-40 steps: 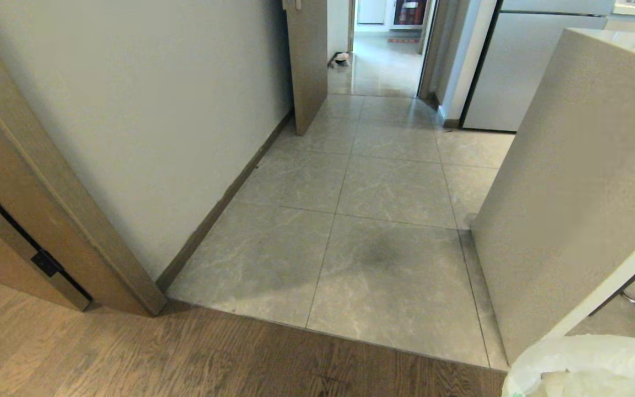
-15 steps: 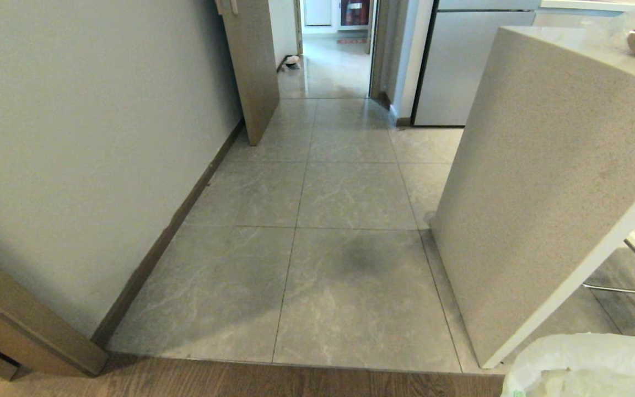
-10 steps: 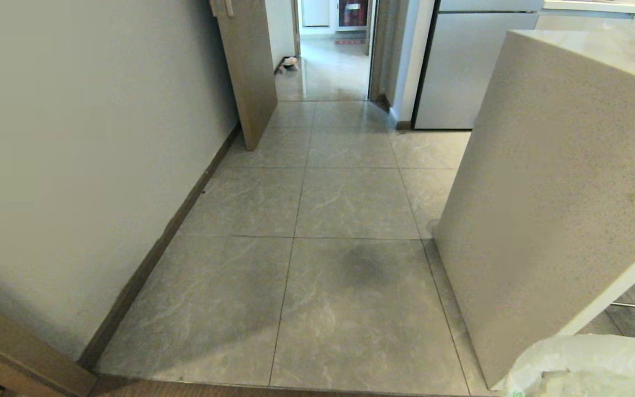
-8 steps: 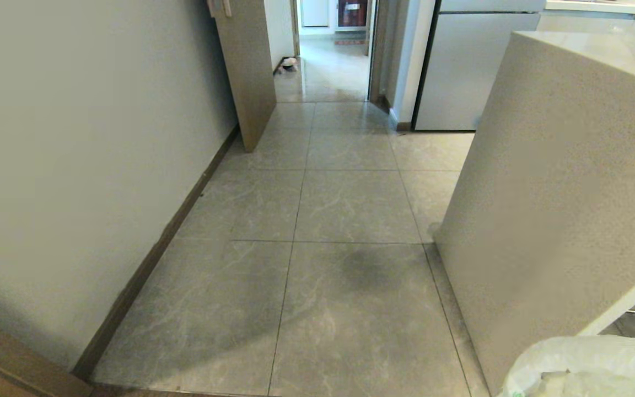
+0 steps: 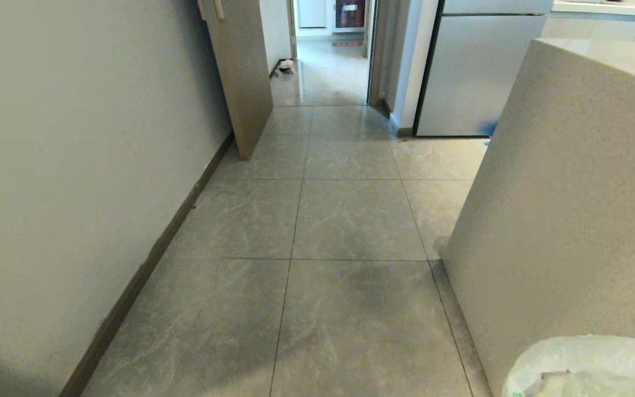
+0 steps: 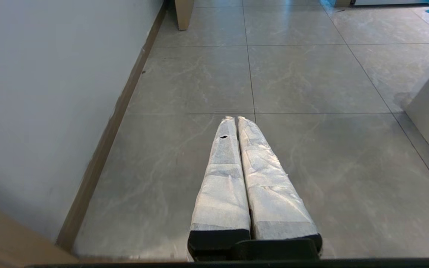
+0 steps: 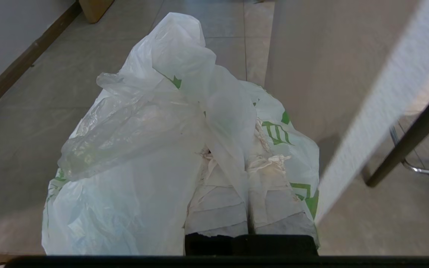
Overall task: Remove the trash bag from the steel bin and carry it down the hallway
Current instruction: Put the trash bag at the door
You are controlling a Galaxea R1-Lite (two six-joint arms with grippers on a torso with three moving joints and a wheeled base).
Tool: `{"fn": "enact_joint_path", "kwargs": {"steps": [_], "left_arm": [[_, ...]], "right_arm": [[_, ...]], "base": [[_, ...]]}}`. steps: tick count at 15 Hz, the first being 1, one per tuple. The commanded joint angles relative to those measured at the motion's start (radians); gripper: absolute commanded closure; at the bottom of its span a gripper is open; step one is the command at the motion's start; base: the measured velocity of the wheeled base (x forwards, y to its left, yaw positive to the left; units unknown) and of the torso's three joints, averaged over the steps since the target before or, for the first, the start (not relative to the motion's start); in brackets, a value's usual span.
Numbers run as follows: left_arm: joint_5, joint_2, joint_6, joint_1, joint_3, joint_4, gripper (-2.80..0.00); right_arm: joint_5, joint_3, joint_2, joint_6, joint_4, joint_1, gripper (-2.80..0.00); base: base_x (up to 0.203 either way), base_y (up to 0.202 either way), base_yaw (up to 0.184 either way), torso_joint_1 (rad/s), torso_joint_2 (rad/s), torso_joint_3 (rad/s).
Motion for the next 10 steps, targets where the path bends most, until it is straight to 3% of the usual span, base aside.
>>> {"fn": "enact_joint_path", "kwargs": {"steps": [1, 10], "left_arm": [[0.0, 0.0, 0.0, 0.0, 0.0, 0.0, 0.0], [0.0, 0.0, 0.0, 0.0, 0.0, 0.0, 0.0]], "right_arm": [[0.0, 0.0, 0.001, 0.0, 0.0, 0.0, 0.0], [0.0, 0.0, 0.001, 0.0, 0.0, 0.0, 0.0]], "base": [[0.18, 0.0, 0.0, 0.002, 0.0, 0.006], [0.179, 0.0, -0.003, 0.003, 0.0, 0.001]]}}
